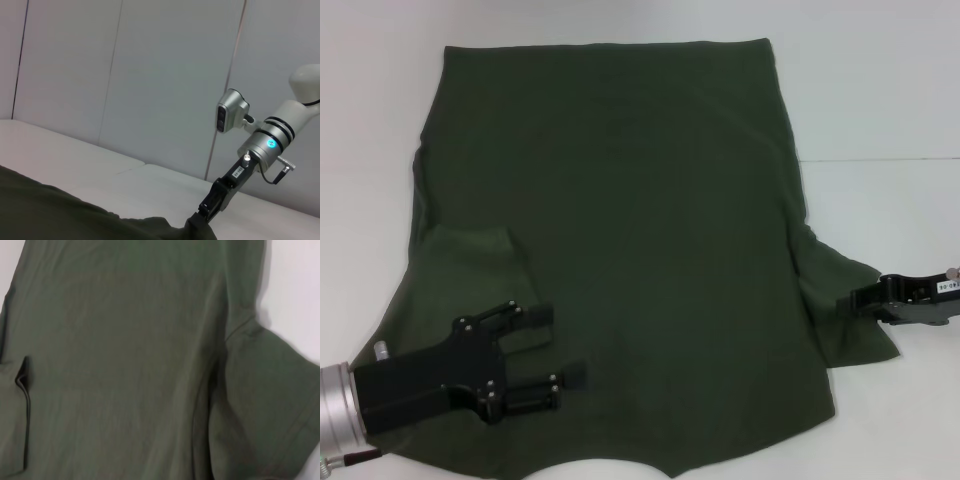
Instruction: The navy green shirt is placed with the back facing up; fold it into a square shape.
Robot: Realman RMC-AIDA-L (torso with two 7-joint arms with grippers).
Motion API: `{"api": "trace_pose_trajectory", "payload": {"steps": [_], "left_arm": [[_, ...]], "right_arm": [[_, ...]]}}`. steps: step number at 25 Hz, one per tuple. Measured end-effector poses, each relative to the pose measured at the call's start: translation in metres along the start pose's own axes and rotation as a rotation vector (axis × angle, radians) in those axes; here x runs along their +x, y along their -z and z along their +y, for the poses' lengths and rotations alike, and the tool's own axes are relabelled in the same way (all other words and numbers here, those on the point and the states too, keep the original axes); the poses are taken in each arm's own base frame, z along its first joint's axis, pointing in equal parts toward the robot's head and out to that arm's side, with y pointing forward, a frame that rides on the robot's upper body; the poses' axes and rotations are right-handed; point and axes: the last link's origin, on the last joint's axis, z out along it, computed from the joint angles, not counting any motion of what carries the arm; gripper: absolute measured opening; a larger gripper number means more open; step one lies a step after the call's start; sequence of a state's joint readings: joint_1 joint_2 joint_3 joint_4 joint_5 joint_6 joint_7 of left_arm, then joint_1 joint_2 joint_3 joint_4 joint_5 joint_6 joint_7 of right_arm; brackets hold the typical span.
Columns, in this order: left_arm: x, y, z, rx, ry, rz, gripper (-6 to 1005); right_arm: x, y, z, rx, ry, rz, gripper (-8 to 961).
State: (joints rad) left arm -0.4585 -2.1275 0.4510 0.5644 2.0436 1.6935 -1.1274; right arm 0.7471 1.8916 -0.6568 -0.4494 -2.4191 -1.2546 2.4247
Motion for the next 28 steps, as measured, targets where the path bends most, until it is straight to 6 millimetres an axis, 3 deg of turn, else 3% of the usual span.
{"api": "trace_pose_trajectory", "payload": {"steps": [9, 14, 22, 28], "left_arm": [[0.000, -0.001, 0.000, 0.000, 0.003, 0.003, 894], [0.000, -0.001, 0.000, 0.000, 0.005, 0.004, 893], [0.002, -0.002, 0.000, -0.002, 0.004, 0.008, 892], [0.002, -0.001, 0.000, -0.003, 0.005, 0.008, 891]], "right_arm": [[-0.002, 0.001, -0.003, 0.013, 0.041, -0.019, 305], [-0.001, 0.001, -0.003, 0.012, 0.045, -0.019, 74], [-0.002, 0.004, -0.005, 0.018, 0.060, -0.025, 10], [-0.021, 0.038, -0.023, 0.087, 0.104, -0.123, 11]]}}
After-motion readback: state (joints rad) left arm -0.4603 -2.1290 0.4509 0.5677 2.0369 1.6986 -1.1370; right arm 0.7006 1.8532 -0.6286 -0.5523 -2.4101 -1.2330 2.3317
